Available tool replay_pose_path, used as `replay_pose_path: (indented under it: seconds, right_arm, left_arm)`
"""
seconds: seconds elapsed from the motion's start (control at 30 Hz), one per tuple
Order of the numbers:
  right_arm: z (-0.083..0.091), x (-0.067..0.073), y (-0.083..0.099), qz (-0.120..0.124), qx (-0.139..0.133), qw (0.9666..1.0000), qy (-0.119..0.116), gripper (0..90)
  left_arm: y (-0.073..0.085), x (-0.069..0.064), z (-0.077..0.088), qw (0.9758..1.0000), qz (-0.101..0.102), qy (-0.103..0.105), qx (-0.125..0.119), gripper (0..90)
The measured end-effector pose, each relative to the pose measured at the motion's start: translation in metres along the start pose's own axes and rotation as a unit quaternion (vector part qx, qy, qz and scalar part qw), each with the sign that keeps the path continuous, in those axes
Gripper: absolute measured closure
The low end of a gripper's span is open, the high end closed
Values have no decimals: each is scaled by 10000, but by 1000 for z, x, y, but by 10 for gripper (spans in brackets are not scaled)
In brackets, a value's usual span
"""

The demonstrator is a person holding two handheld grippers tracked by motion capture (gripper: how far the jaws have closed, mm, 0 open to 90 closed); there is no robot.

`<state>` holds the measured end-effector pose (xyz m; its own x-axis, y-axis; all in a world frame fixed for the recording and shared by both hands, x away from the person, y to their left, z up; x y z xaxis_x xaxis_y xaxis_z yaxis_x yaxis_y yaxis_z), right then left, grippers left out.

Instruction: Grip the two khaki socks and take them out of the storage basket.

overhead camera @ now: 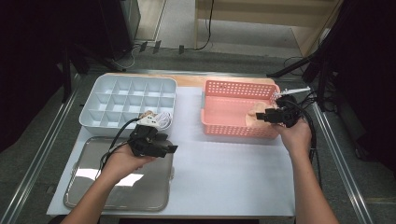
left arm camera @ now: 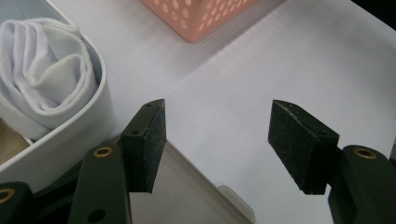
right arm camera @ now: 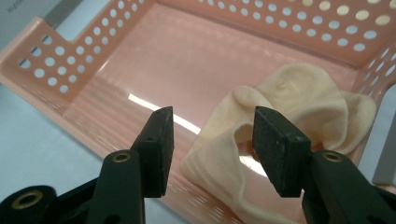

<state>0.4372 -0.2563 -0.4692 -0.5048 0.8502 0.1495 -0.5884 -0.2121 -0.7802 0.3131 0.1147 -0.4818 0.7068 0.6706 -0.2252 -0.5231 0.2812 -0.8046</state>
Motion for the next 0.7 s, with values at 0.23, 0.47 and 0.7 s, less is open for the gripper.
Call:
replay_pose_path:
  seconds: [0.23, 0.47, 0.7]
  right_arm:
    - [-14, -7, 16, -116, 279, 9995, 109, 480]
    - [-25, -11, 21, -210, 478, 9985, 159, 568]
    - [-23, -13, 22, -165, 579, 9981, 91, 833]
  left_arm:
    - [1, 1, -1, 10000, -35, -7, 7, 382]
    - [3, 3, -2, 10000, -7, -28, 3, 382]
    - [4, 5, -2, 10000, -12, -55, -17, 384]
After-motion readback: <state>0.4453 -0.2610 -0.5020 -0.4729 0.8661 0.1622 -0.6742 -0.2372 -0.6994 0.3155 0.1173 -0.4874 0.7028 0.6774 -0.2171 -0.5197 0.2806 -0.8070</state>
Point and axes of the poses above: each handheld gripper's, and its own axes: z roughly backward along the jaws, y roughly out of its underside, x roughly to its left, the point moved 6 cm from there along -z, roughly forward along the jaws, and after that the axes turned 11 degrees about -x, right-handed, at the moved point
